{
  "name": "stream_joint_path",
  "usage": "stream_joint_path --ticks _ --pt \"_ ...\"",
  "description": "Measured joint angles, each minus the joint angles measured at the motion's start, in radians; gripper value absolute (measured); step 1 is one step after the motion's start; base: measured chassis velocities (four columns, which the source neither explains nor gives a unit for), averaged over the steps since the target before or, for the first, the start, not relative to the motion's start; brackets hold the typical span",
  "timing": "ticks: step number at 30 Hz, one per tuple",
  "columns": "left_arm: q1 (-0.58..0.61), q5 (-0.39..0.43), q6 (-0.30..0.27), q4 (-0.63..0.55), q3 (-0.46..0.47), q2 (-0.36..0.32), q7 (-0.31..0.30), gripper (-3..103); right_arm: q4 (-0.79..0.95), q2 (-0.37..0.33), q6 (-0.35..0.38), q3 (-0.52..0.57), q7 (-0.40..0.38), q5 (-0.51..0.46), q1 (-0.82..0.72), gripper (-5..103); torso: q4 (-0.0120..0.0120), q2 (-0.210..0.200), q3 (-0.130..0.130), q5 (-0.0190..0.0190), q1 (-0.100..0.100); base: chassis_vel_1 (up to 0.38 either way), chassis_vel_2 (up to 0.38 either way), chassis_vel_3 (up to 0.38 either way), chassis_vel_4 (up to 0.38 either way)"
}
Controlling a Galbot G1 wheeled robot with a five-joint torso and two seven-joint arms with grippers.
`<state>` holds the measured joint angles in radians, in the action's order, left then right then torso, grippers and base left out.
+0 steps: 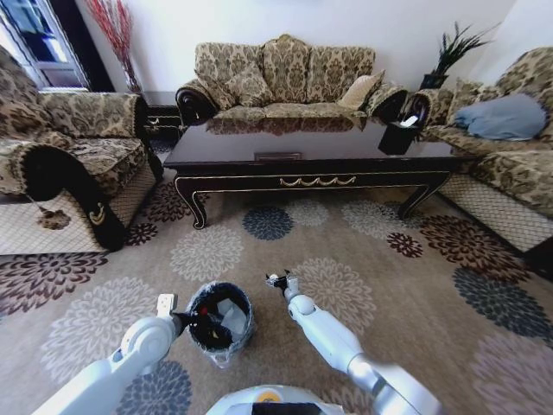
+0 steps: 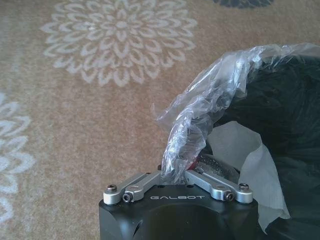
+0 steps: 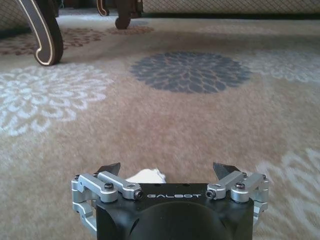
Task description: Move to the front of the table and pick up the trash from the floor, then place it into the trash bin.
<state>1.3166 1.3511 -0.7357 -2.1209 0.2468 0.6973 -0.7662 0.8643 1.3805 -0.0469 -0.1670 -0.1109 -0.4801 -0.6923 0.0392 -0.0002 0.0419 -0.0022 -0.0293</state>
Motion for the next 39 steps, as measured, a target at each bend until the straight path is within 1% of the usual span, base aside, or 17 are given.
stream_joint_path --ticks 9,10,15,16,17,18,22,24,27,28,30,31,32,33,35,36,39 --pt "-0.003 0.005 -0.002 -0.003 0.001 -0.006 -0.006 0 -0.038 0.003 -0.014 -0.035 0.03 0.004 -0.01 100 -0.0008 0.0 0.0 0.0019 0.0 0.0 0.0 0.0 0.0" --pt "0.0 0.005 -0.002 -0.006 0.003 -0.007 -0.006 0 -0.051 0.007 -0.019 -0.039 0.034 0.006 -0.006 103 -0.0008 0.0 0.0 0.0021 0.0 0.0 0.0 0.0 0.0" --pt "0.011 0.005 -0.001 -0.016 0.011 -0.011 -0.008 0 -0.112 0.031 -0.041 -0.044 0.047 0.025 0.016 90 -0.0009 0.0 0.0 0.0021 0.0 0.0 0.0 0.0 0.0" --pt "0.012 0.005 -0.001 -0.017 0.012 -0.012 -0.008 0 -0.123 0.035 -0.045 -0.044 0.049 0.028 0.021 90 -0.0009 0.0 0.0 0.0022 0.0 0.0 0.0 0.0 0.0" --pt "0.012 0.005 -0.001 -0.018 0.013 -0.013 -0.008 0 -0.132 0.038 -0.049 -0.043 0.05 0.029 0.026 84 -0.001 0.0 0.0 0.0021 0.0 0.0 0.0 0.0 0.0" --pt "0.012 0.005 -0.001 -0.018 0.013 -0.013 -0.008 0 -0.132 0.038 -0.049 -0.043 0.05 0.029 0.026 84 -0.001 0.0 0.0 0.0021 0.0 0.0 0.0 0.0 0.0" --pt "-0.001 0.007 0.0 -0.016 0.012 -0.018 -0.009 0 -0.155 0.041 -0.058 -0.051 0.059 0.03 0.037 62 -0.0009 0.0 0.0 0.0022 0.0 0.0 0.0 0.0 0.0" --pt "-0.005 0.008 0.001 -0.015 0.011 -0.018 -0.01 0 -0.155 0.041 -0.058 -0.052 0.06 0.03 0.037 62 -0.0009 0.0 0.0 0.0022 0.0 0.0 0.0 0.0 0.0" --pt "-0.014 0.011 0.003 -0.014 0.006 -0.017 -0.01 0 -0.156 0.041 -0.058 -0.053 0.061 0.03 0.037 46 -0.0008 0.0 -0.001 0.0022 0.0 0.0 0.0 0.0 0.0" --pt "-0.014 0.011 0.003 -0.014 0.006 -0.017 -0.01 0 -0.156 0.041 -0.058 -0.053 0.061 0.03 0.037 46 -0.0008 0.0 -0.001 0.0022 0.0 0.0 0.0 0.0 0.0" --pt "-0.015 0.012 0.003 -0.013 0.006 -0.017 -0.011 0 -0.16 0.042 -0.058 -0.053 0.062 0.03 0.037 36 -0.0009 0.0 -0.001 0.0022 0.0 0.0 0.0 0.0 0.0" --pt "-0.015 0.012 0.003 -0.013 0.006 -0.017 -0.011 0 -0.161 0.043 -0.058 -0.053 0.062 0.03 0.037 36 -0.0009 0.0 -0.001 0.0022 0.0 0.0 0.0 0.0 0.0" --pt "-0.013 0.012 0.003 -0.013 0.006 -0.017 -0.012 0 -0.162 0.043 -0.058 -0.053 0.062 0.031 0.037 30 -0.0008 0.0 -0.001 0.0022 0.0 0.0 0.0 0.0 0.0" --pt "-0.013 0.012 0.003 -0.013 0.006 -0.017 -0.012 0 -0.162 0.043 -0.058 -0.053 0.062 0.031 0.037 30 -0.0008 0.0 -0.001 0.0022 0.0 0.0 0.0 0.0 0.0" --pt "-0.011 0.012 0.003 -0.014 0.009 -0.018 -0.012 0 -0.157 0.041 -0.058 -0.052 0.062 0.031 0.037 19 -0.0009 0.0 -0.001 0.0022 0.0 0.0 0.0 0.0 0.0" --pt "-0.011 0.012 0.003 -0.014 0.009 -0.018 -0.012 0 -0.157 0.041 -0.058 -0.052 0.062 0.031 0.037 19 -0.0009 0.0 -0.001 0.0022 0.0 0.0 0.0 0.0 0.0" --pt "-0.011 0.013 0.004 -0.015 0.01 -0.018 -0.014 0 -0.132 0.034 -0.055 -0.051 0.06 0.027 0.035 3 -0.001 0.0 -0.001 0.0023 0.0 0.0 0.0 0.0 0.0"
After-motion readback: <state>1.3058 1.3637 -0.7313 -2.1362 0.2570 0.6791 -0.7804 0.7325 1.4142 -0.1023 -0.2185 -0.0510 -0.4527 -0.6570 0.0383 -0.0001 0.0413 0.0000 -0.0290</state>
